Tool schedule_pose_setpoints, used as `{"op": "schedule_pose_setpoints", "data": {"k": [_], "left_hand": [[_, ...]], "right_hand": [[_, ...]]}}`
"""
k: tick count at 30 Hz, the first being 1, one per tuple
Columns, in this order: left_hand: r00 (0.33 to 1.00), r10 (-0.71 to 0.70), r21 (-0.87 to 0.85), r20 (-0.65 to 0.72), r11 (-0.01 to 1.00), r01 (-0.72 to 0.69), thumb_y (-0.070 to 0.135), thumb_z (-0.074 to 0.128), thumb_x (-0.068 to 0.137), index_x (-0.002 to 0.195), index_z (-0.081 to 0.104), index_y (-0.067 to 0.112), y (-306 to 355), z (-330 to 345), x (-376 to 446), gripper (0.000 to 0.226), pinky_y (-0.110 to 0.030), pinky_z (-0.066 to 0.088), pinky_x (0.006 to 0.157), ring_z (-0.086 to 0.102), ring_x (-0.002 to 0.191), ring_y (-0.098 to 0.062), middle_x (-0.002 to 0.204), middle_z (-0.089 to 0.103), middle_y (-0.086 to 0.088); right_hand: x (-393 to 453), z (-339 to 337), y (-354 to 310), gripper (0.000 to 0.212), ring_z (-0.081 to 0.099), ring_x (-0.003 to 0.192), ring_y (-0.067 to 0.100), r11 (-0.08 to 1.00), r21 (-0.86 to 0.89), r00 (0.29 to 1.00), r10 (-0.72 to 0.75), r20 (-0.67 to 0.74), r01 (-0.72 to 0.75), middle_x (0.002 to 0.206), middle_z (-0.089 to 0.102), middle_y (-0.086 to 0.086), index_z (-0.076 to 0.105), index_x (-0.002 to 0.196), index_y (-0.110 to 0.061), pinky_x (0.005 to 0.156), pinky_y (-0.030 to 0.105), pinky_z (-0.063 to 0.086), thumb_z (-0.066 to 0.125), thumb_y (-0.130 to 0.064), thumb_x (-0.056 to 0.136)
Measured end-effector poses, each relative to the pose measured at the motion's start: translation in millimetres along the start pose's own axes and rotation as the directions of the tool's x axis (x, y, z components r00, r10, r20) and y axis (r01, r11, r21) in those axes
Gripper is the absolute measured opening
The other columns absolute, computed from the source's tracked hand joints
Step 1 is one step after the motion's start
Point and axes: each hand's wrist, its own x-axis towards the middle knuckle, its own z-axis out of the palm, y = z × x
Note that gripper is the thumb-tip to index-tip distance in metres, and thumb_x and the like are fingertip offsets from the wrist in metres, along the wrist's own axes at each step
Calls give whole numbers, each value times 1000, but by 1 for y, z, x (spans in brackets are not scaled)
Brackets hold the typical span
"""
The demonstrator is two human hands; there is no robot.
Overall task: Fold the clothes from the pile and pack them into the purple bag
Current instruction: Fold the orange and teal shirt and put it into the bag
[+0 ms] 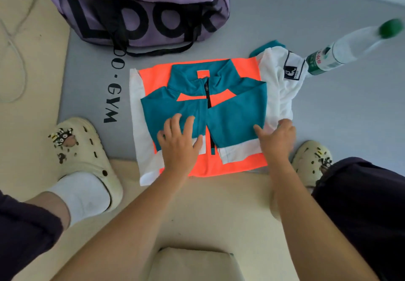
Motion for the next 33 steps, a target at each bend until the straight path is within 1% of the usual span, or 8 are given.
{"op": "schedule_pose_setpoints", "data": {"k": [5,9,14,18,23,26,28,33], "left_hand": [[983,-62,98,175,994,45,68,55,79,150,37,17,16,32,-18,90,-70,28,104,23,144,-47,158,25,-24],[979,40,154,199,986,-71,76,48,79,154,30,26,-13,40,-6,92,-74,22,105,18,145,-48,161,20,-20],[960,129,184,250,967,-178,85,33,75,155,23,29,-34,34,12,98,-76,13,107,9,148,-45,163,13,-17],[955,142,146,260,972,-184,73,55,78,154,28,27,-22,25,8,92,-74,17,108,10,148,-46,163,14,-16],[986,60,110,154,991,-78,49,71,80,137,53,15,1,17,-14,68,-62,31,105,31,140,-45,153,33,-22],[999,23,76,42,997,-26,37,79,74,101,63,8,7,10,-16,43,-49,44,81,55,104,-39,113,59,-17],[996,28,9,85,1000,-29,37,81,74,87,61,7,8,7,-13,38,-45,42,70,57,85,-35,89,59,-13],[947,-174,-78,270,976,201,42,71,82,94,53,11,15,7,8,37,-36,37,64,59,86,-30,93,63,-6]], "right_hand": [[13,-7,38,63,57,105,28,982,-102,962,176,208,-158,108,57,6,50,107,-11,89,42,41,72,-60,74],[14,-6,53,40,56,70,27,997,-12,930,77,359,-78,62,54,0,54,68,-12,49,30,35,69,-45,84],[12,-18,70,28,56,56,12,995,-53,776,104,622,-90,69,64,1,65,75,-13,46,21,41,74,-39,84],[19,-23,71,49,55,63,15,996,41,890,48,453,-74,74,61,9,65,92,0,55,29,40,76,-46,77],[18,-14,47,55,59,88,14,958,239,940,69,334,-156,101,62,-4,51,102,-19,64,25,44,81,-51,68],[9,-9,39,65,55,96,23,994,52,993,-95,66,91,108,57,5,50,109,-12,82,38,46,82,-50,68],[-1,-7,25,52,53,93,28,936,23,935,-348,-59,350,104,55,9,54,104,-7,80,37,44,81,-39,73],[-3,7,-42,30,58,96,26,744,136,724,-668,171,655,115,55,6,60,111,-9,71,41,49,69,-21,85]]}}
